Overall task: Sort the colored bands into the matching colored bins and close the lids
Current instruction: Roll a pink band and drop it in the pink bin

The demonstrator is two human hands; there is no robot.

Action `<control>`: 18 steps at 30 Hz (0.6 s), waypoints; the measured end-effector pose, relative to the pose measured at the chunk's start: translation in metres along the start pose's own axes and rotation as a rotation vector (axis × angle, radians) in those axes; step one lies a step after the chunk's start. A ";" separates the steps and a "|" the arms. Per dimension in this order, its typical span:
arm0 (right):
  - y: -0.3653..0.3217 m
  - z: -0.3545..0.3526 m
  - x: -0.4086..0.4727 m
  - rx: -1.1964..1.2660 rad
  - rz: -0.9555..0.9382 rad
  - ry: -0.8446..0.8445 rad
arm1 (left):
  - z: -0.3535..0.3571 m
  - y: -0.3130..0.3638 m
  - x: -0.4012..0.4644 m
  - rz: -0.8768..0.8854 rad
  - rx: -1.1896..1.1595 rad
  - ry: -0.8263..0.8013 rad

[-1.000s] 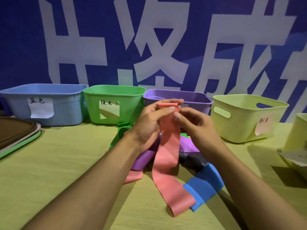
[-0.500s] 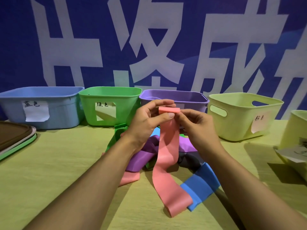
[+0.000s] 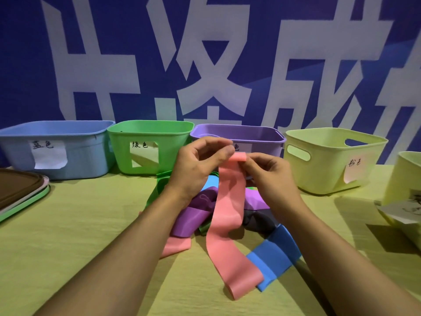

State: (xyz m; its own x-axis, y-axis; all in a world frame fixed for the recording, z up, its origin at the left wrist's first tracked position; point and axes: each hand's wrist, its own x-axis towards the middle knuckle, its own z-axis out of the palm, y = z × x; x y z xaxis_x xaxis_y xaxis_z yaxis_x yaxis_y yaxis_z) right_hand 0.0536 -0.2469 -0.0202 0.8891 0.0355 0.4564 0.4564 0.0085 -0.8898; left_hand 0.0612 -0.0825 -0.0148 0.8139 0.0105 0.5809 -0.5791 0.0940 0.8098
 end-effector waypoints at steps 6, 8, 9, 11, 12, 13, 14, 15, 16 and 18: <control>0.000 0.000 0.000 -0.005 0.017 0.004 | 0.001 -0.001 -0.001 0.030 0.058 -0.012; 0.000 0.000 0.000 0.000 0.020 0.002 | 0.000 -0.002 -0.002 0.023 0.077 -0.045; 0.000 -0.001 0.000 -0.006 0.019 0.003 | 0.000 -0.003 -0.002 0.027 0.104 -0.059; 0.000 -0.001 0.000 -0.015 0.015 0.006 | 0.000 -0.004 -0.003 0.042 0.148 -0.064; 0.000 -0.001 0.000 -0.011 0.014 0.007 | 0.001 -0.003 -0.003 0.049 0.154 -0.055; 0.000 -0.001 0.000 -0.003 0.014 0.005 | 0.002 -0.002 -0.003 0.056 0.149 -0.043; 0.000 -0.001 0.000 0.003 0.013 -0.002 | 0.002 -0.001 -0.003 0.063 0.136 -0.032; 0.000 -0.001 0.000 0.003 0.010 -0.014 | 0.003 -0.001 -0.003 0.066 0.120 -0.021; 0.000 -0.001 0.000 -0.002 0.007 -0.028 | 0.003 0.000 -0.003 0.066 0.108 -0.010; 0.002 -0.001 0.000 -0.021 0.001 -0.054 | 0.003 -0.001 -0.002 0.066 0.114 0.017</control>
State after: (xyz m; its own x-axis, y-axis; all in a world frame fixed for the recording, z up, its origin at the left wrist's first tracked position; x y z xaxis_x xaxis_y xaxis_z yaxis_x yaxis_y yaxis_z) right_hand 0.0549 -0.2474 -0.0219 0.8869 0.0889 0.4534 0.4562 -0.0126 -0.8898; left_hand 0.0599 -0.0857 -0.0167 0.7742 0.0301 0.6322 -0.6318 -0.0216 0.7748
